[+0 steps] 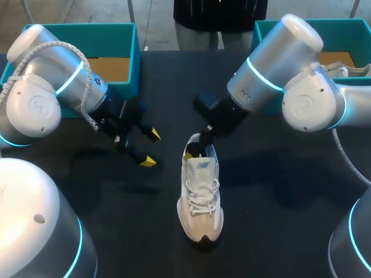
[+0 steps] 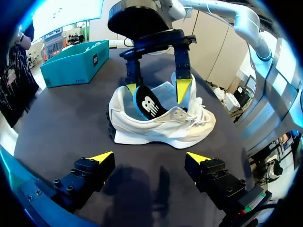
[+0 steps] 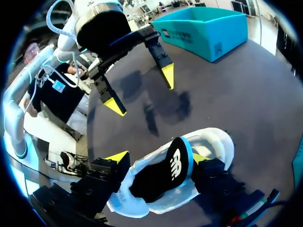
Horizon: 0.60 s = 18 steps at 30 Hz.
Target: Take the shoe out of the shoebox, open the shoe tongue, remove and reinsert the insole, then place the shoe into the shoebox
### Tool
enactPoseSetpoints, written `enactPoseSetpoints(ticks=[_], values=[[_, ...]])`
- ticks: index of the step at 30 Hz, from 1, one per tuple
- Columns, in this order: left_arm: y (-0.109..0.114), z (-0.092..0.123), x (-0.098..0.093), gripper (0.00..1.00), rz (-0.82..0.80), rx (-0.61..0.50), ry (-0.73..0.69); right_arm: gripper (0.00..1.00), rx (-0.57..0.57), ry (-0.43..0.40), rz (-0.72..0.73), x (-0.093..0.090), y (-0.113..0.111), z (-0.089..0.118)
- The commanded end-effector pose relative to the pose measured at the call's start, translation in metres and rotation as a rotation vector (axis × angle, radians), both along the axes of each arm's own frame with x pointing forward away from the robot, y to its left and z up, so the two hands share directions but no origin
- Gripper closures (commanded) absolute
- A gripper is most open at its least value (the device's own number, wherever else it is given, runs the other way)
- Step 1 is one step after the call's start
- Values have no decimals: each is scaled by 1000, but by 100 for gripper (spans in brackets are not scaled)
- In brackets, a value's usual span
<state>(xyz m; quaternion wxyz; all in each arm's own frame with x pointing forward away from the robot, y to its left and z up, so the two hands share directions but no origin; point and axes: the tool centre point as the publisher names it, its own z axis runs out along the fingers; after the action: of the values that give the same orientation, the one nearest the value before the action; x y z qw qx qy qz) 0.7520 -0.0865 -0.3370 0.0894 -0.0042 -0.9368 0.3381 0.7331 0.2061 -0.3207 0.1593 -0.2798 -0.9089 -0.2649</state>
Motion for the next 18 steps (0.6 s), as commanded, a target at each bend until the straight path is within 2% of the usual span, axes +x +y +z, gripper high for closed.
enactPoseSetpoints(ticks=[1, 4, 6, 7, 8, 10, 15, 16, 18], values=[[0, 0, 0, 0, 0, 2, -1, 17, -18, -36, -19, -5, -11, 19], [0, 0, 0, 0, 0, 2, -1, 16, -26, -57, -38, -3, -15, 28], [0, 0, 0, 0, 0, 2, -1, 21, -23, -69, -70, -2, -19, 31], [0, 0, 0, 0, 0, 2, -1, 28, -17, -75, -108, -1, -21, 33], [0, 0, 0, 0, 0, 2, -1, 44, -4, -78, -143, 0, -22, 33], [0, 0, 0, 0, 0, 2, -1, 63, 10, -82, -202, 1, -24, 31], [0, 0, 0, 0, 0, 2, -1, 96, 48, -82, -301, 4, -27, 26], [0, 0, 0, 0, 0, 2, -1, 100, 54, -84, -310, 4, -27, 26], [0, 0, 0, 0, 0, 2, -1, 100, 61, -86, -344, 5, -27, 25]])
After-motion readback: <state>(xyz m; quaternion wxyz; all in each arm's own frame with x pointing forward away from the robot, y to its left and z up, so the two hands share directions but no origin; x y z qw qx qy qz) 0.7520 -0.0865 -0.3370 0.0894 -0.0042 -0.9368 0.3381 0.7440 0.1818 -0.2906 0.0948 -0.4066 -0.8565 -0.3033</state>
